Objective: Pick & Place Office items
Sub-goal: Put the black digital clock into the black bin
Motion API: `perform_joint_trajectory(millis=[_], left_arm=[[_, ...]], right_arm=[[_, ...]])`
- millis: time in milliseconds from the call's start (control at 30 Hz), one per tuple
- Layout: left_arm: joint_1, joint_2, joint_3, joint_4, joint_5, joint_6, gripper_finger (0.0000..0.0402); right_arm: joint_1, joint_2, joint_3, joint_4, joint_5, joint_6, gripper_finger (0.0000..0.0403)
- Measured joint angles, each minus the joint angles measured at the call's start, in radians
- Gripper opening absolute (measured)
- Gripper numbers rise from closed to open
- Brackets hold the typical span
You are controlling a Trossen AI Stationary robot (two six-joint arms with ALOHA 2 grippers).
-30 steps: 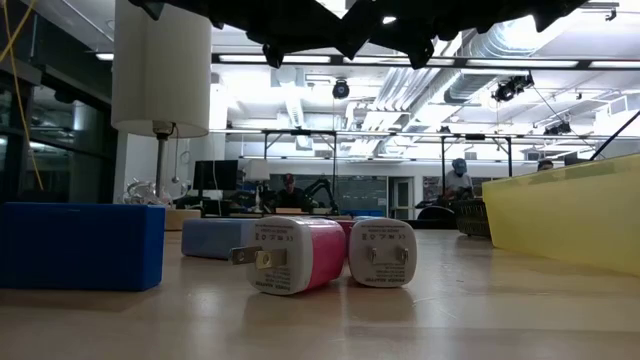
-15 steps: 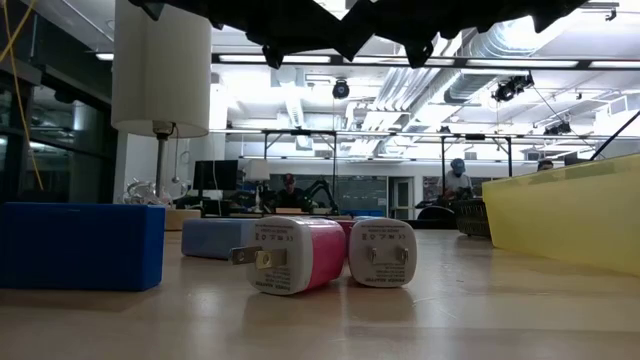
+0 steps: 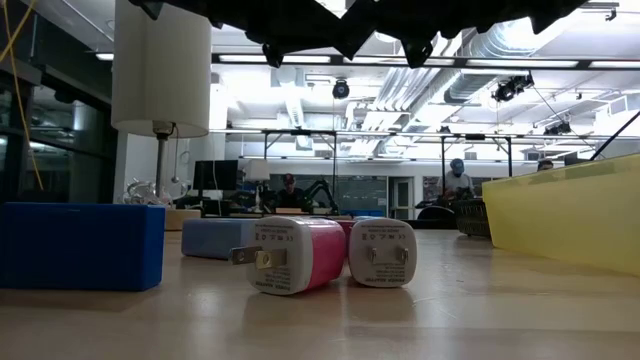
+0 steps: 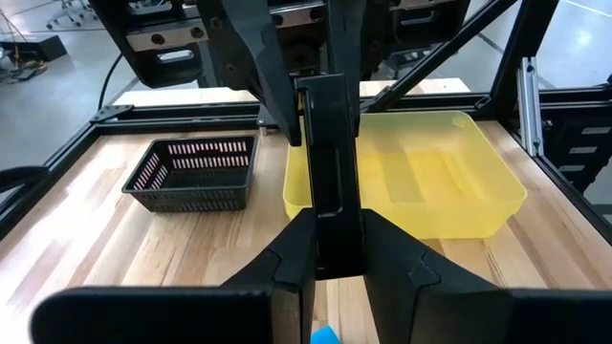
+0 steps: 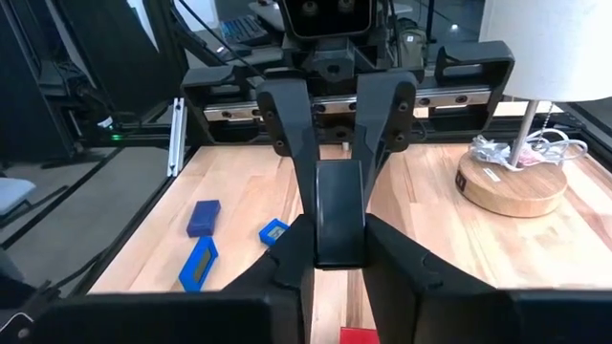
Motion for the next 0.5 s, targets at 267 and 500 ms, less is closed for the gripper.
perform_joint_trajectory(millis=[267,500], left_arm=[[0.000,0.000,0.000,0.000,0.000,-0.001,0.0059],[0.000,0.000,0.000,0.001,0.000,-0.002,0.0059]], right_arm=[[-0.001,0.000,0.000,0.000,-0.013,0.000,0.0049],[0.000,0.000,0.000,0.000,-0.013,0.000,0.0054]])
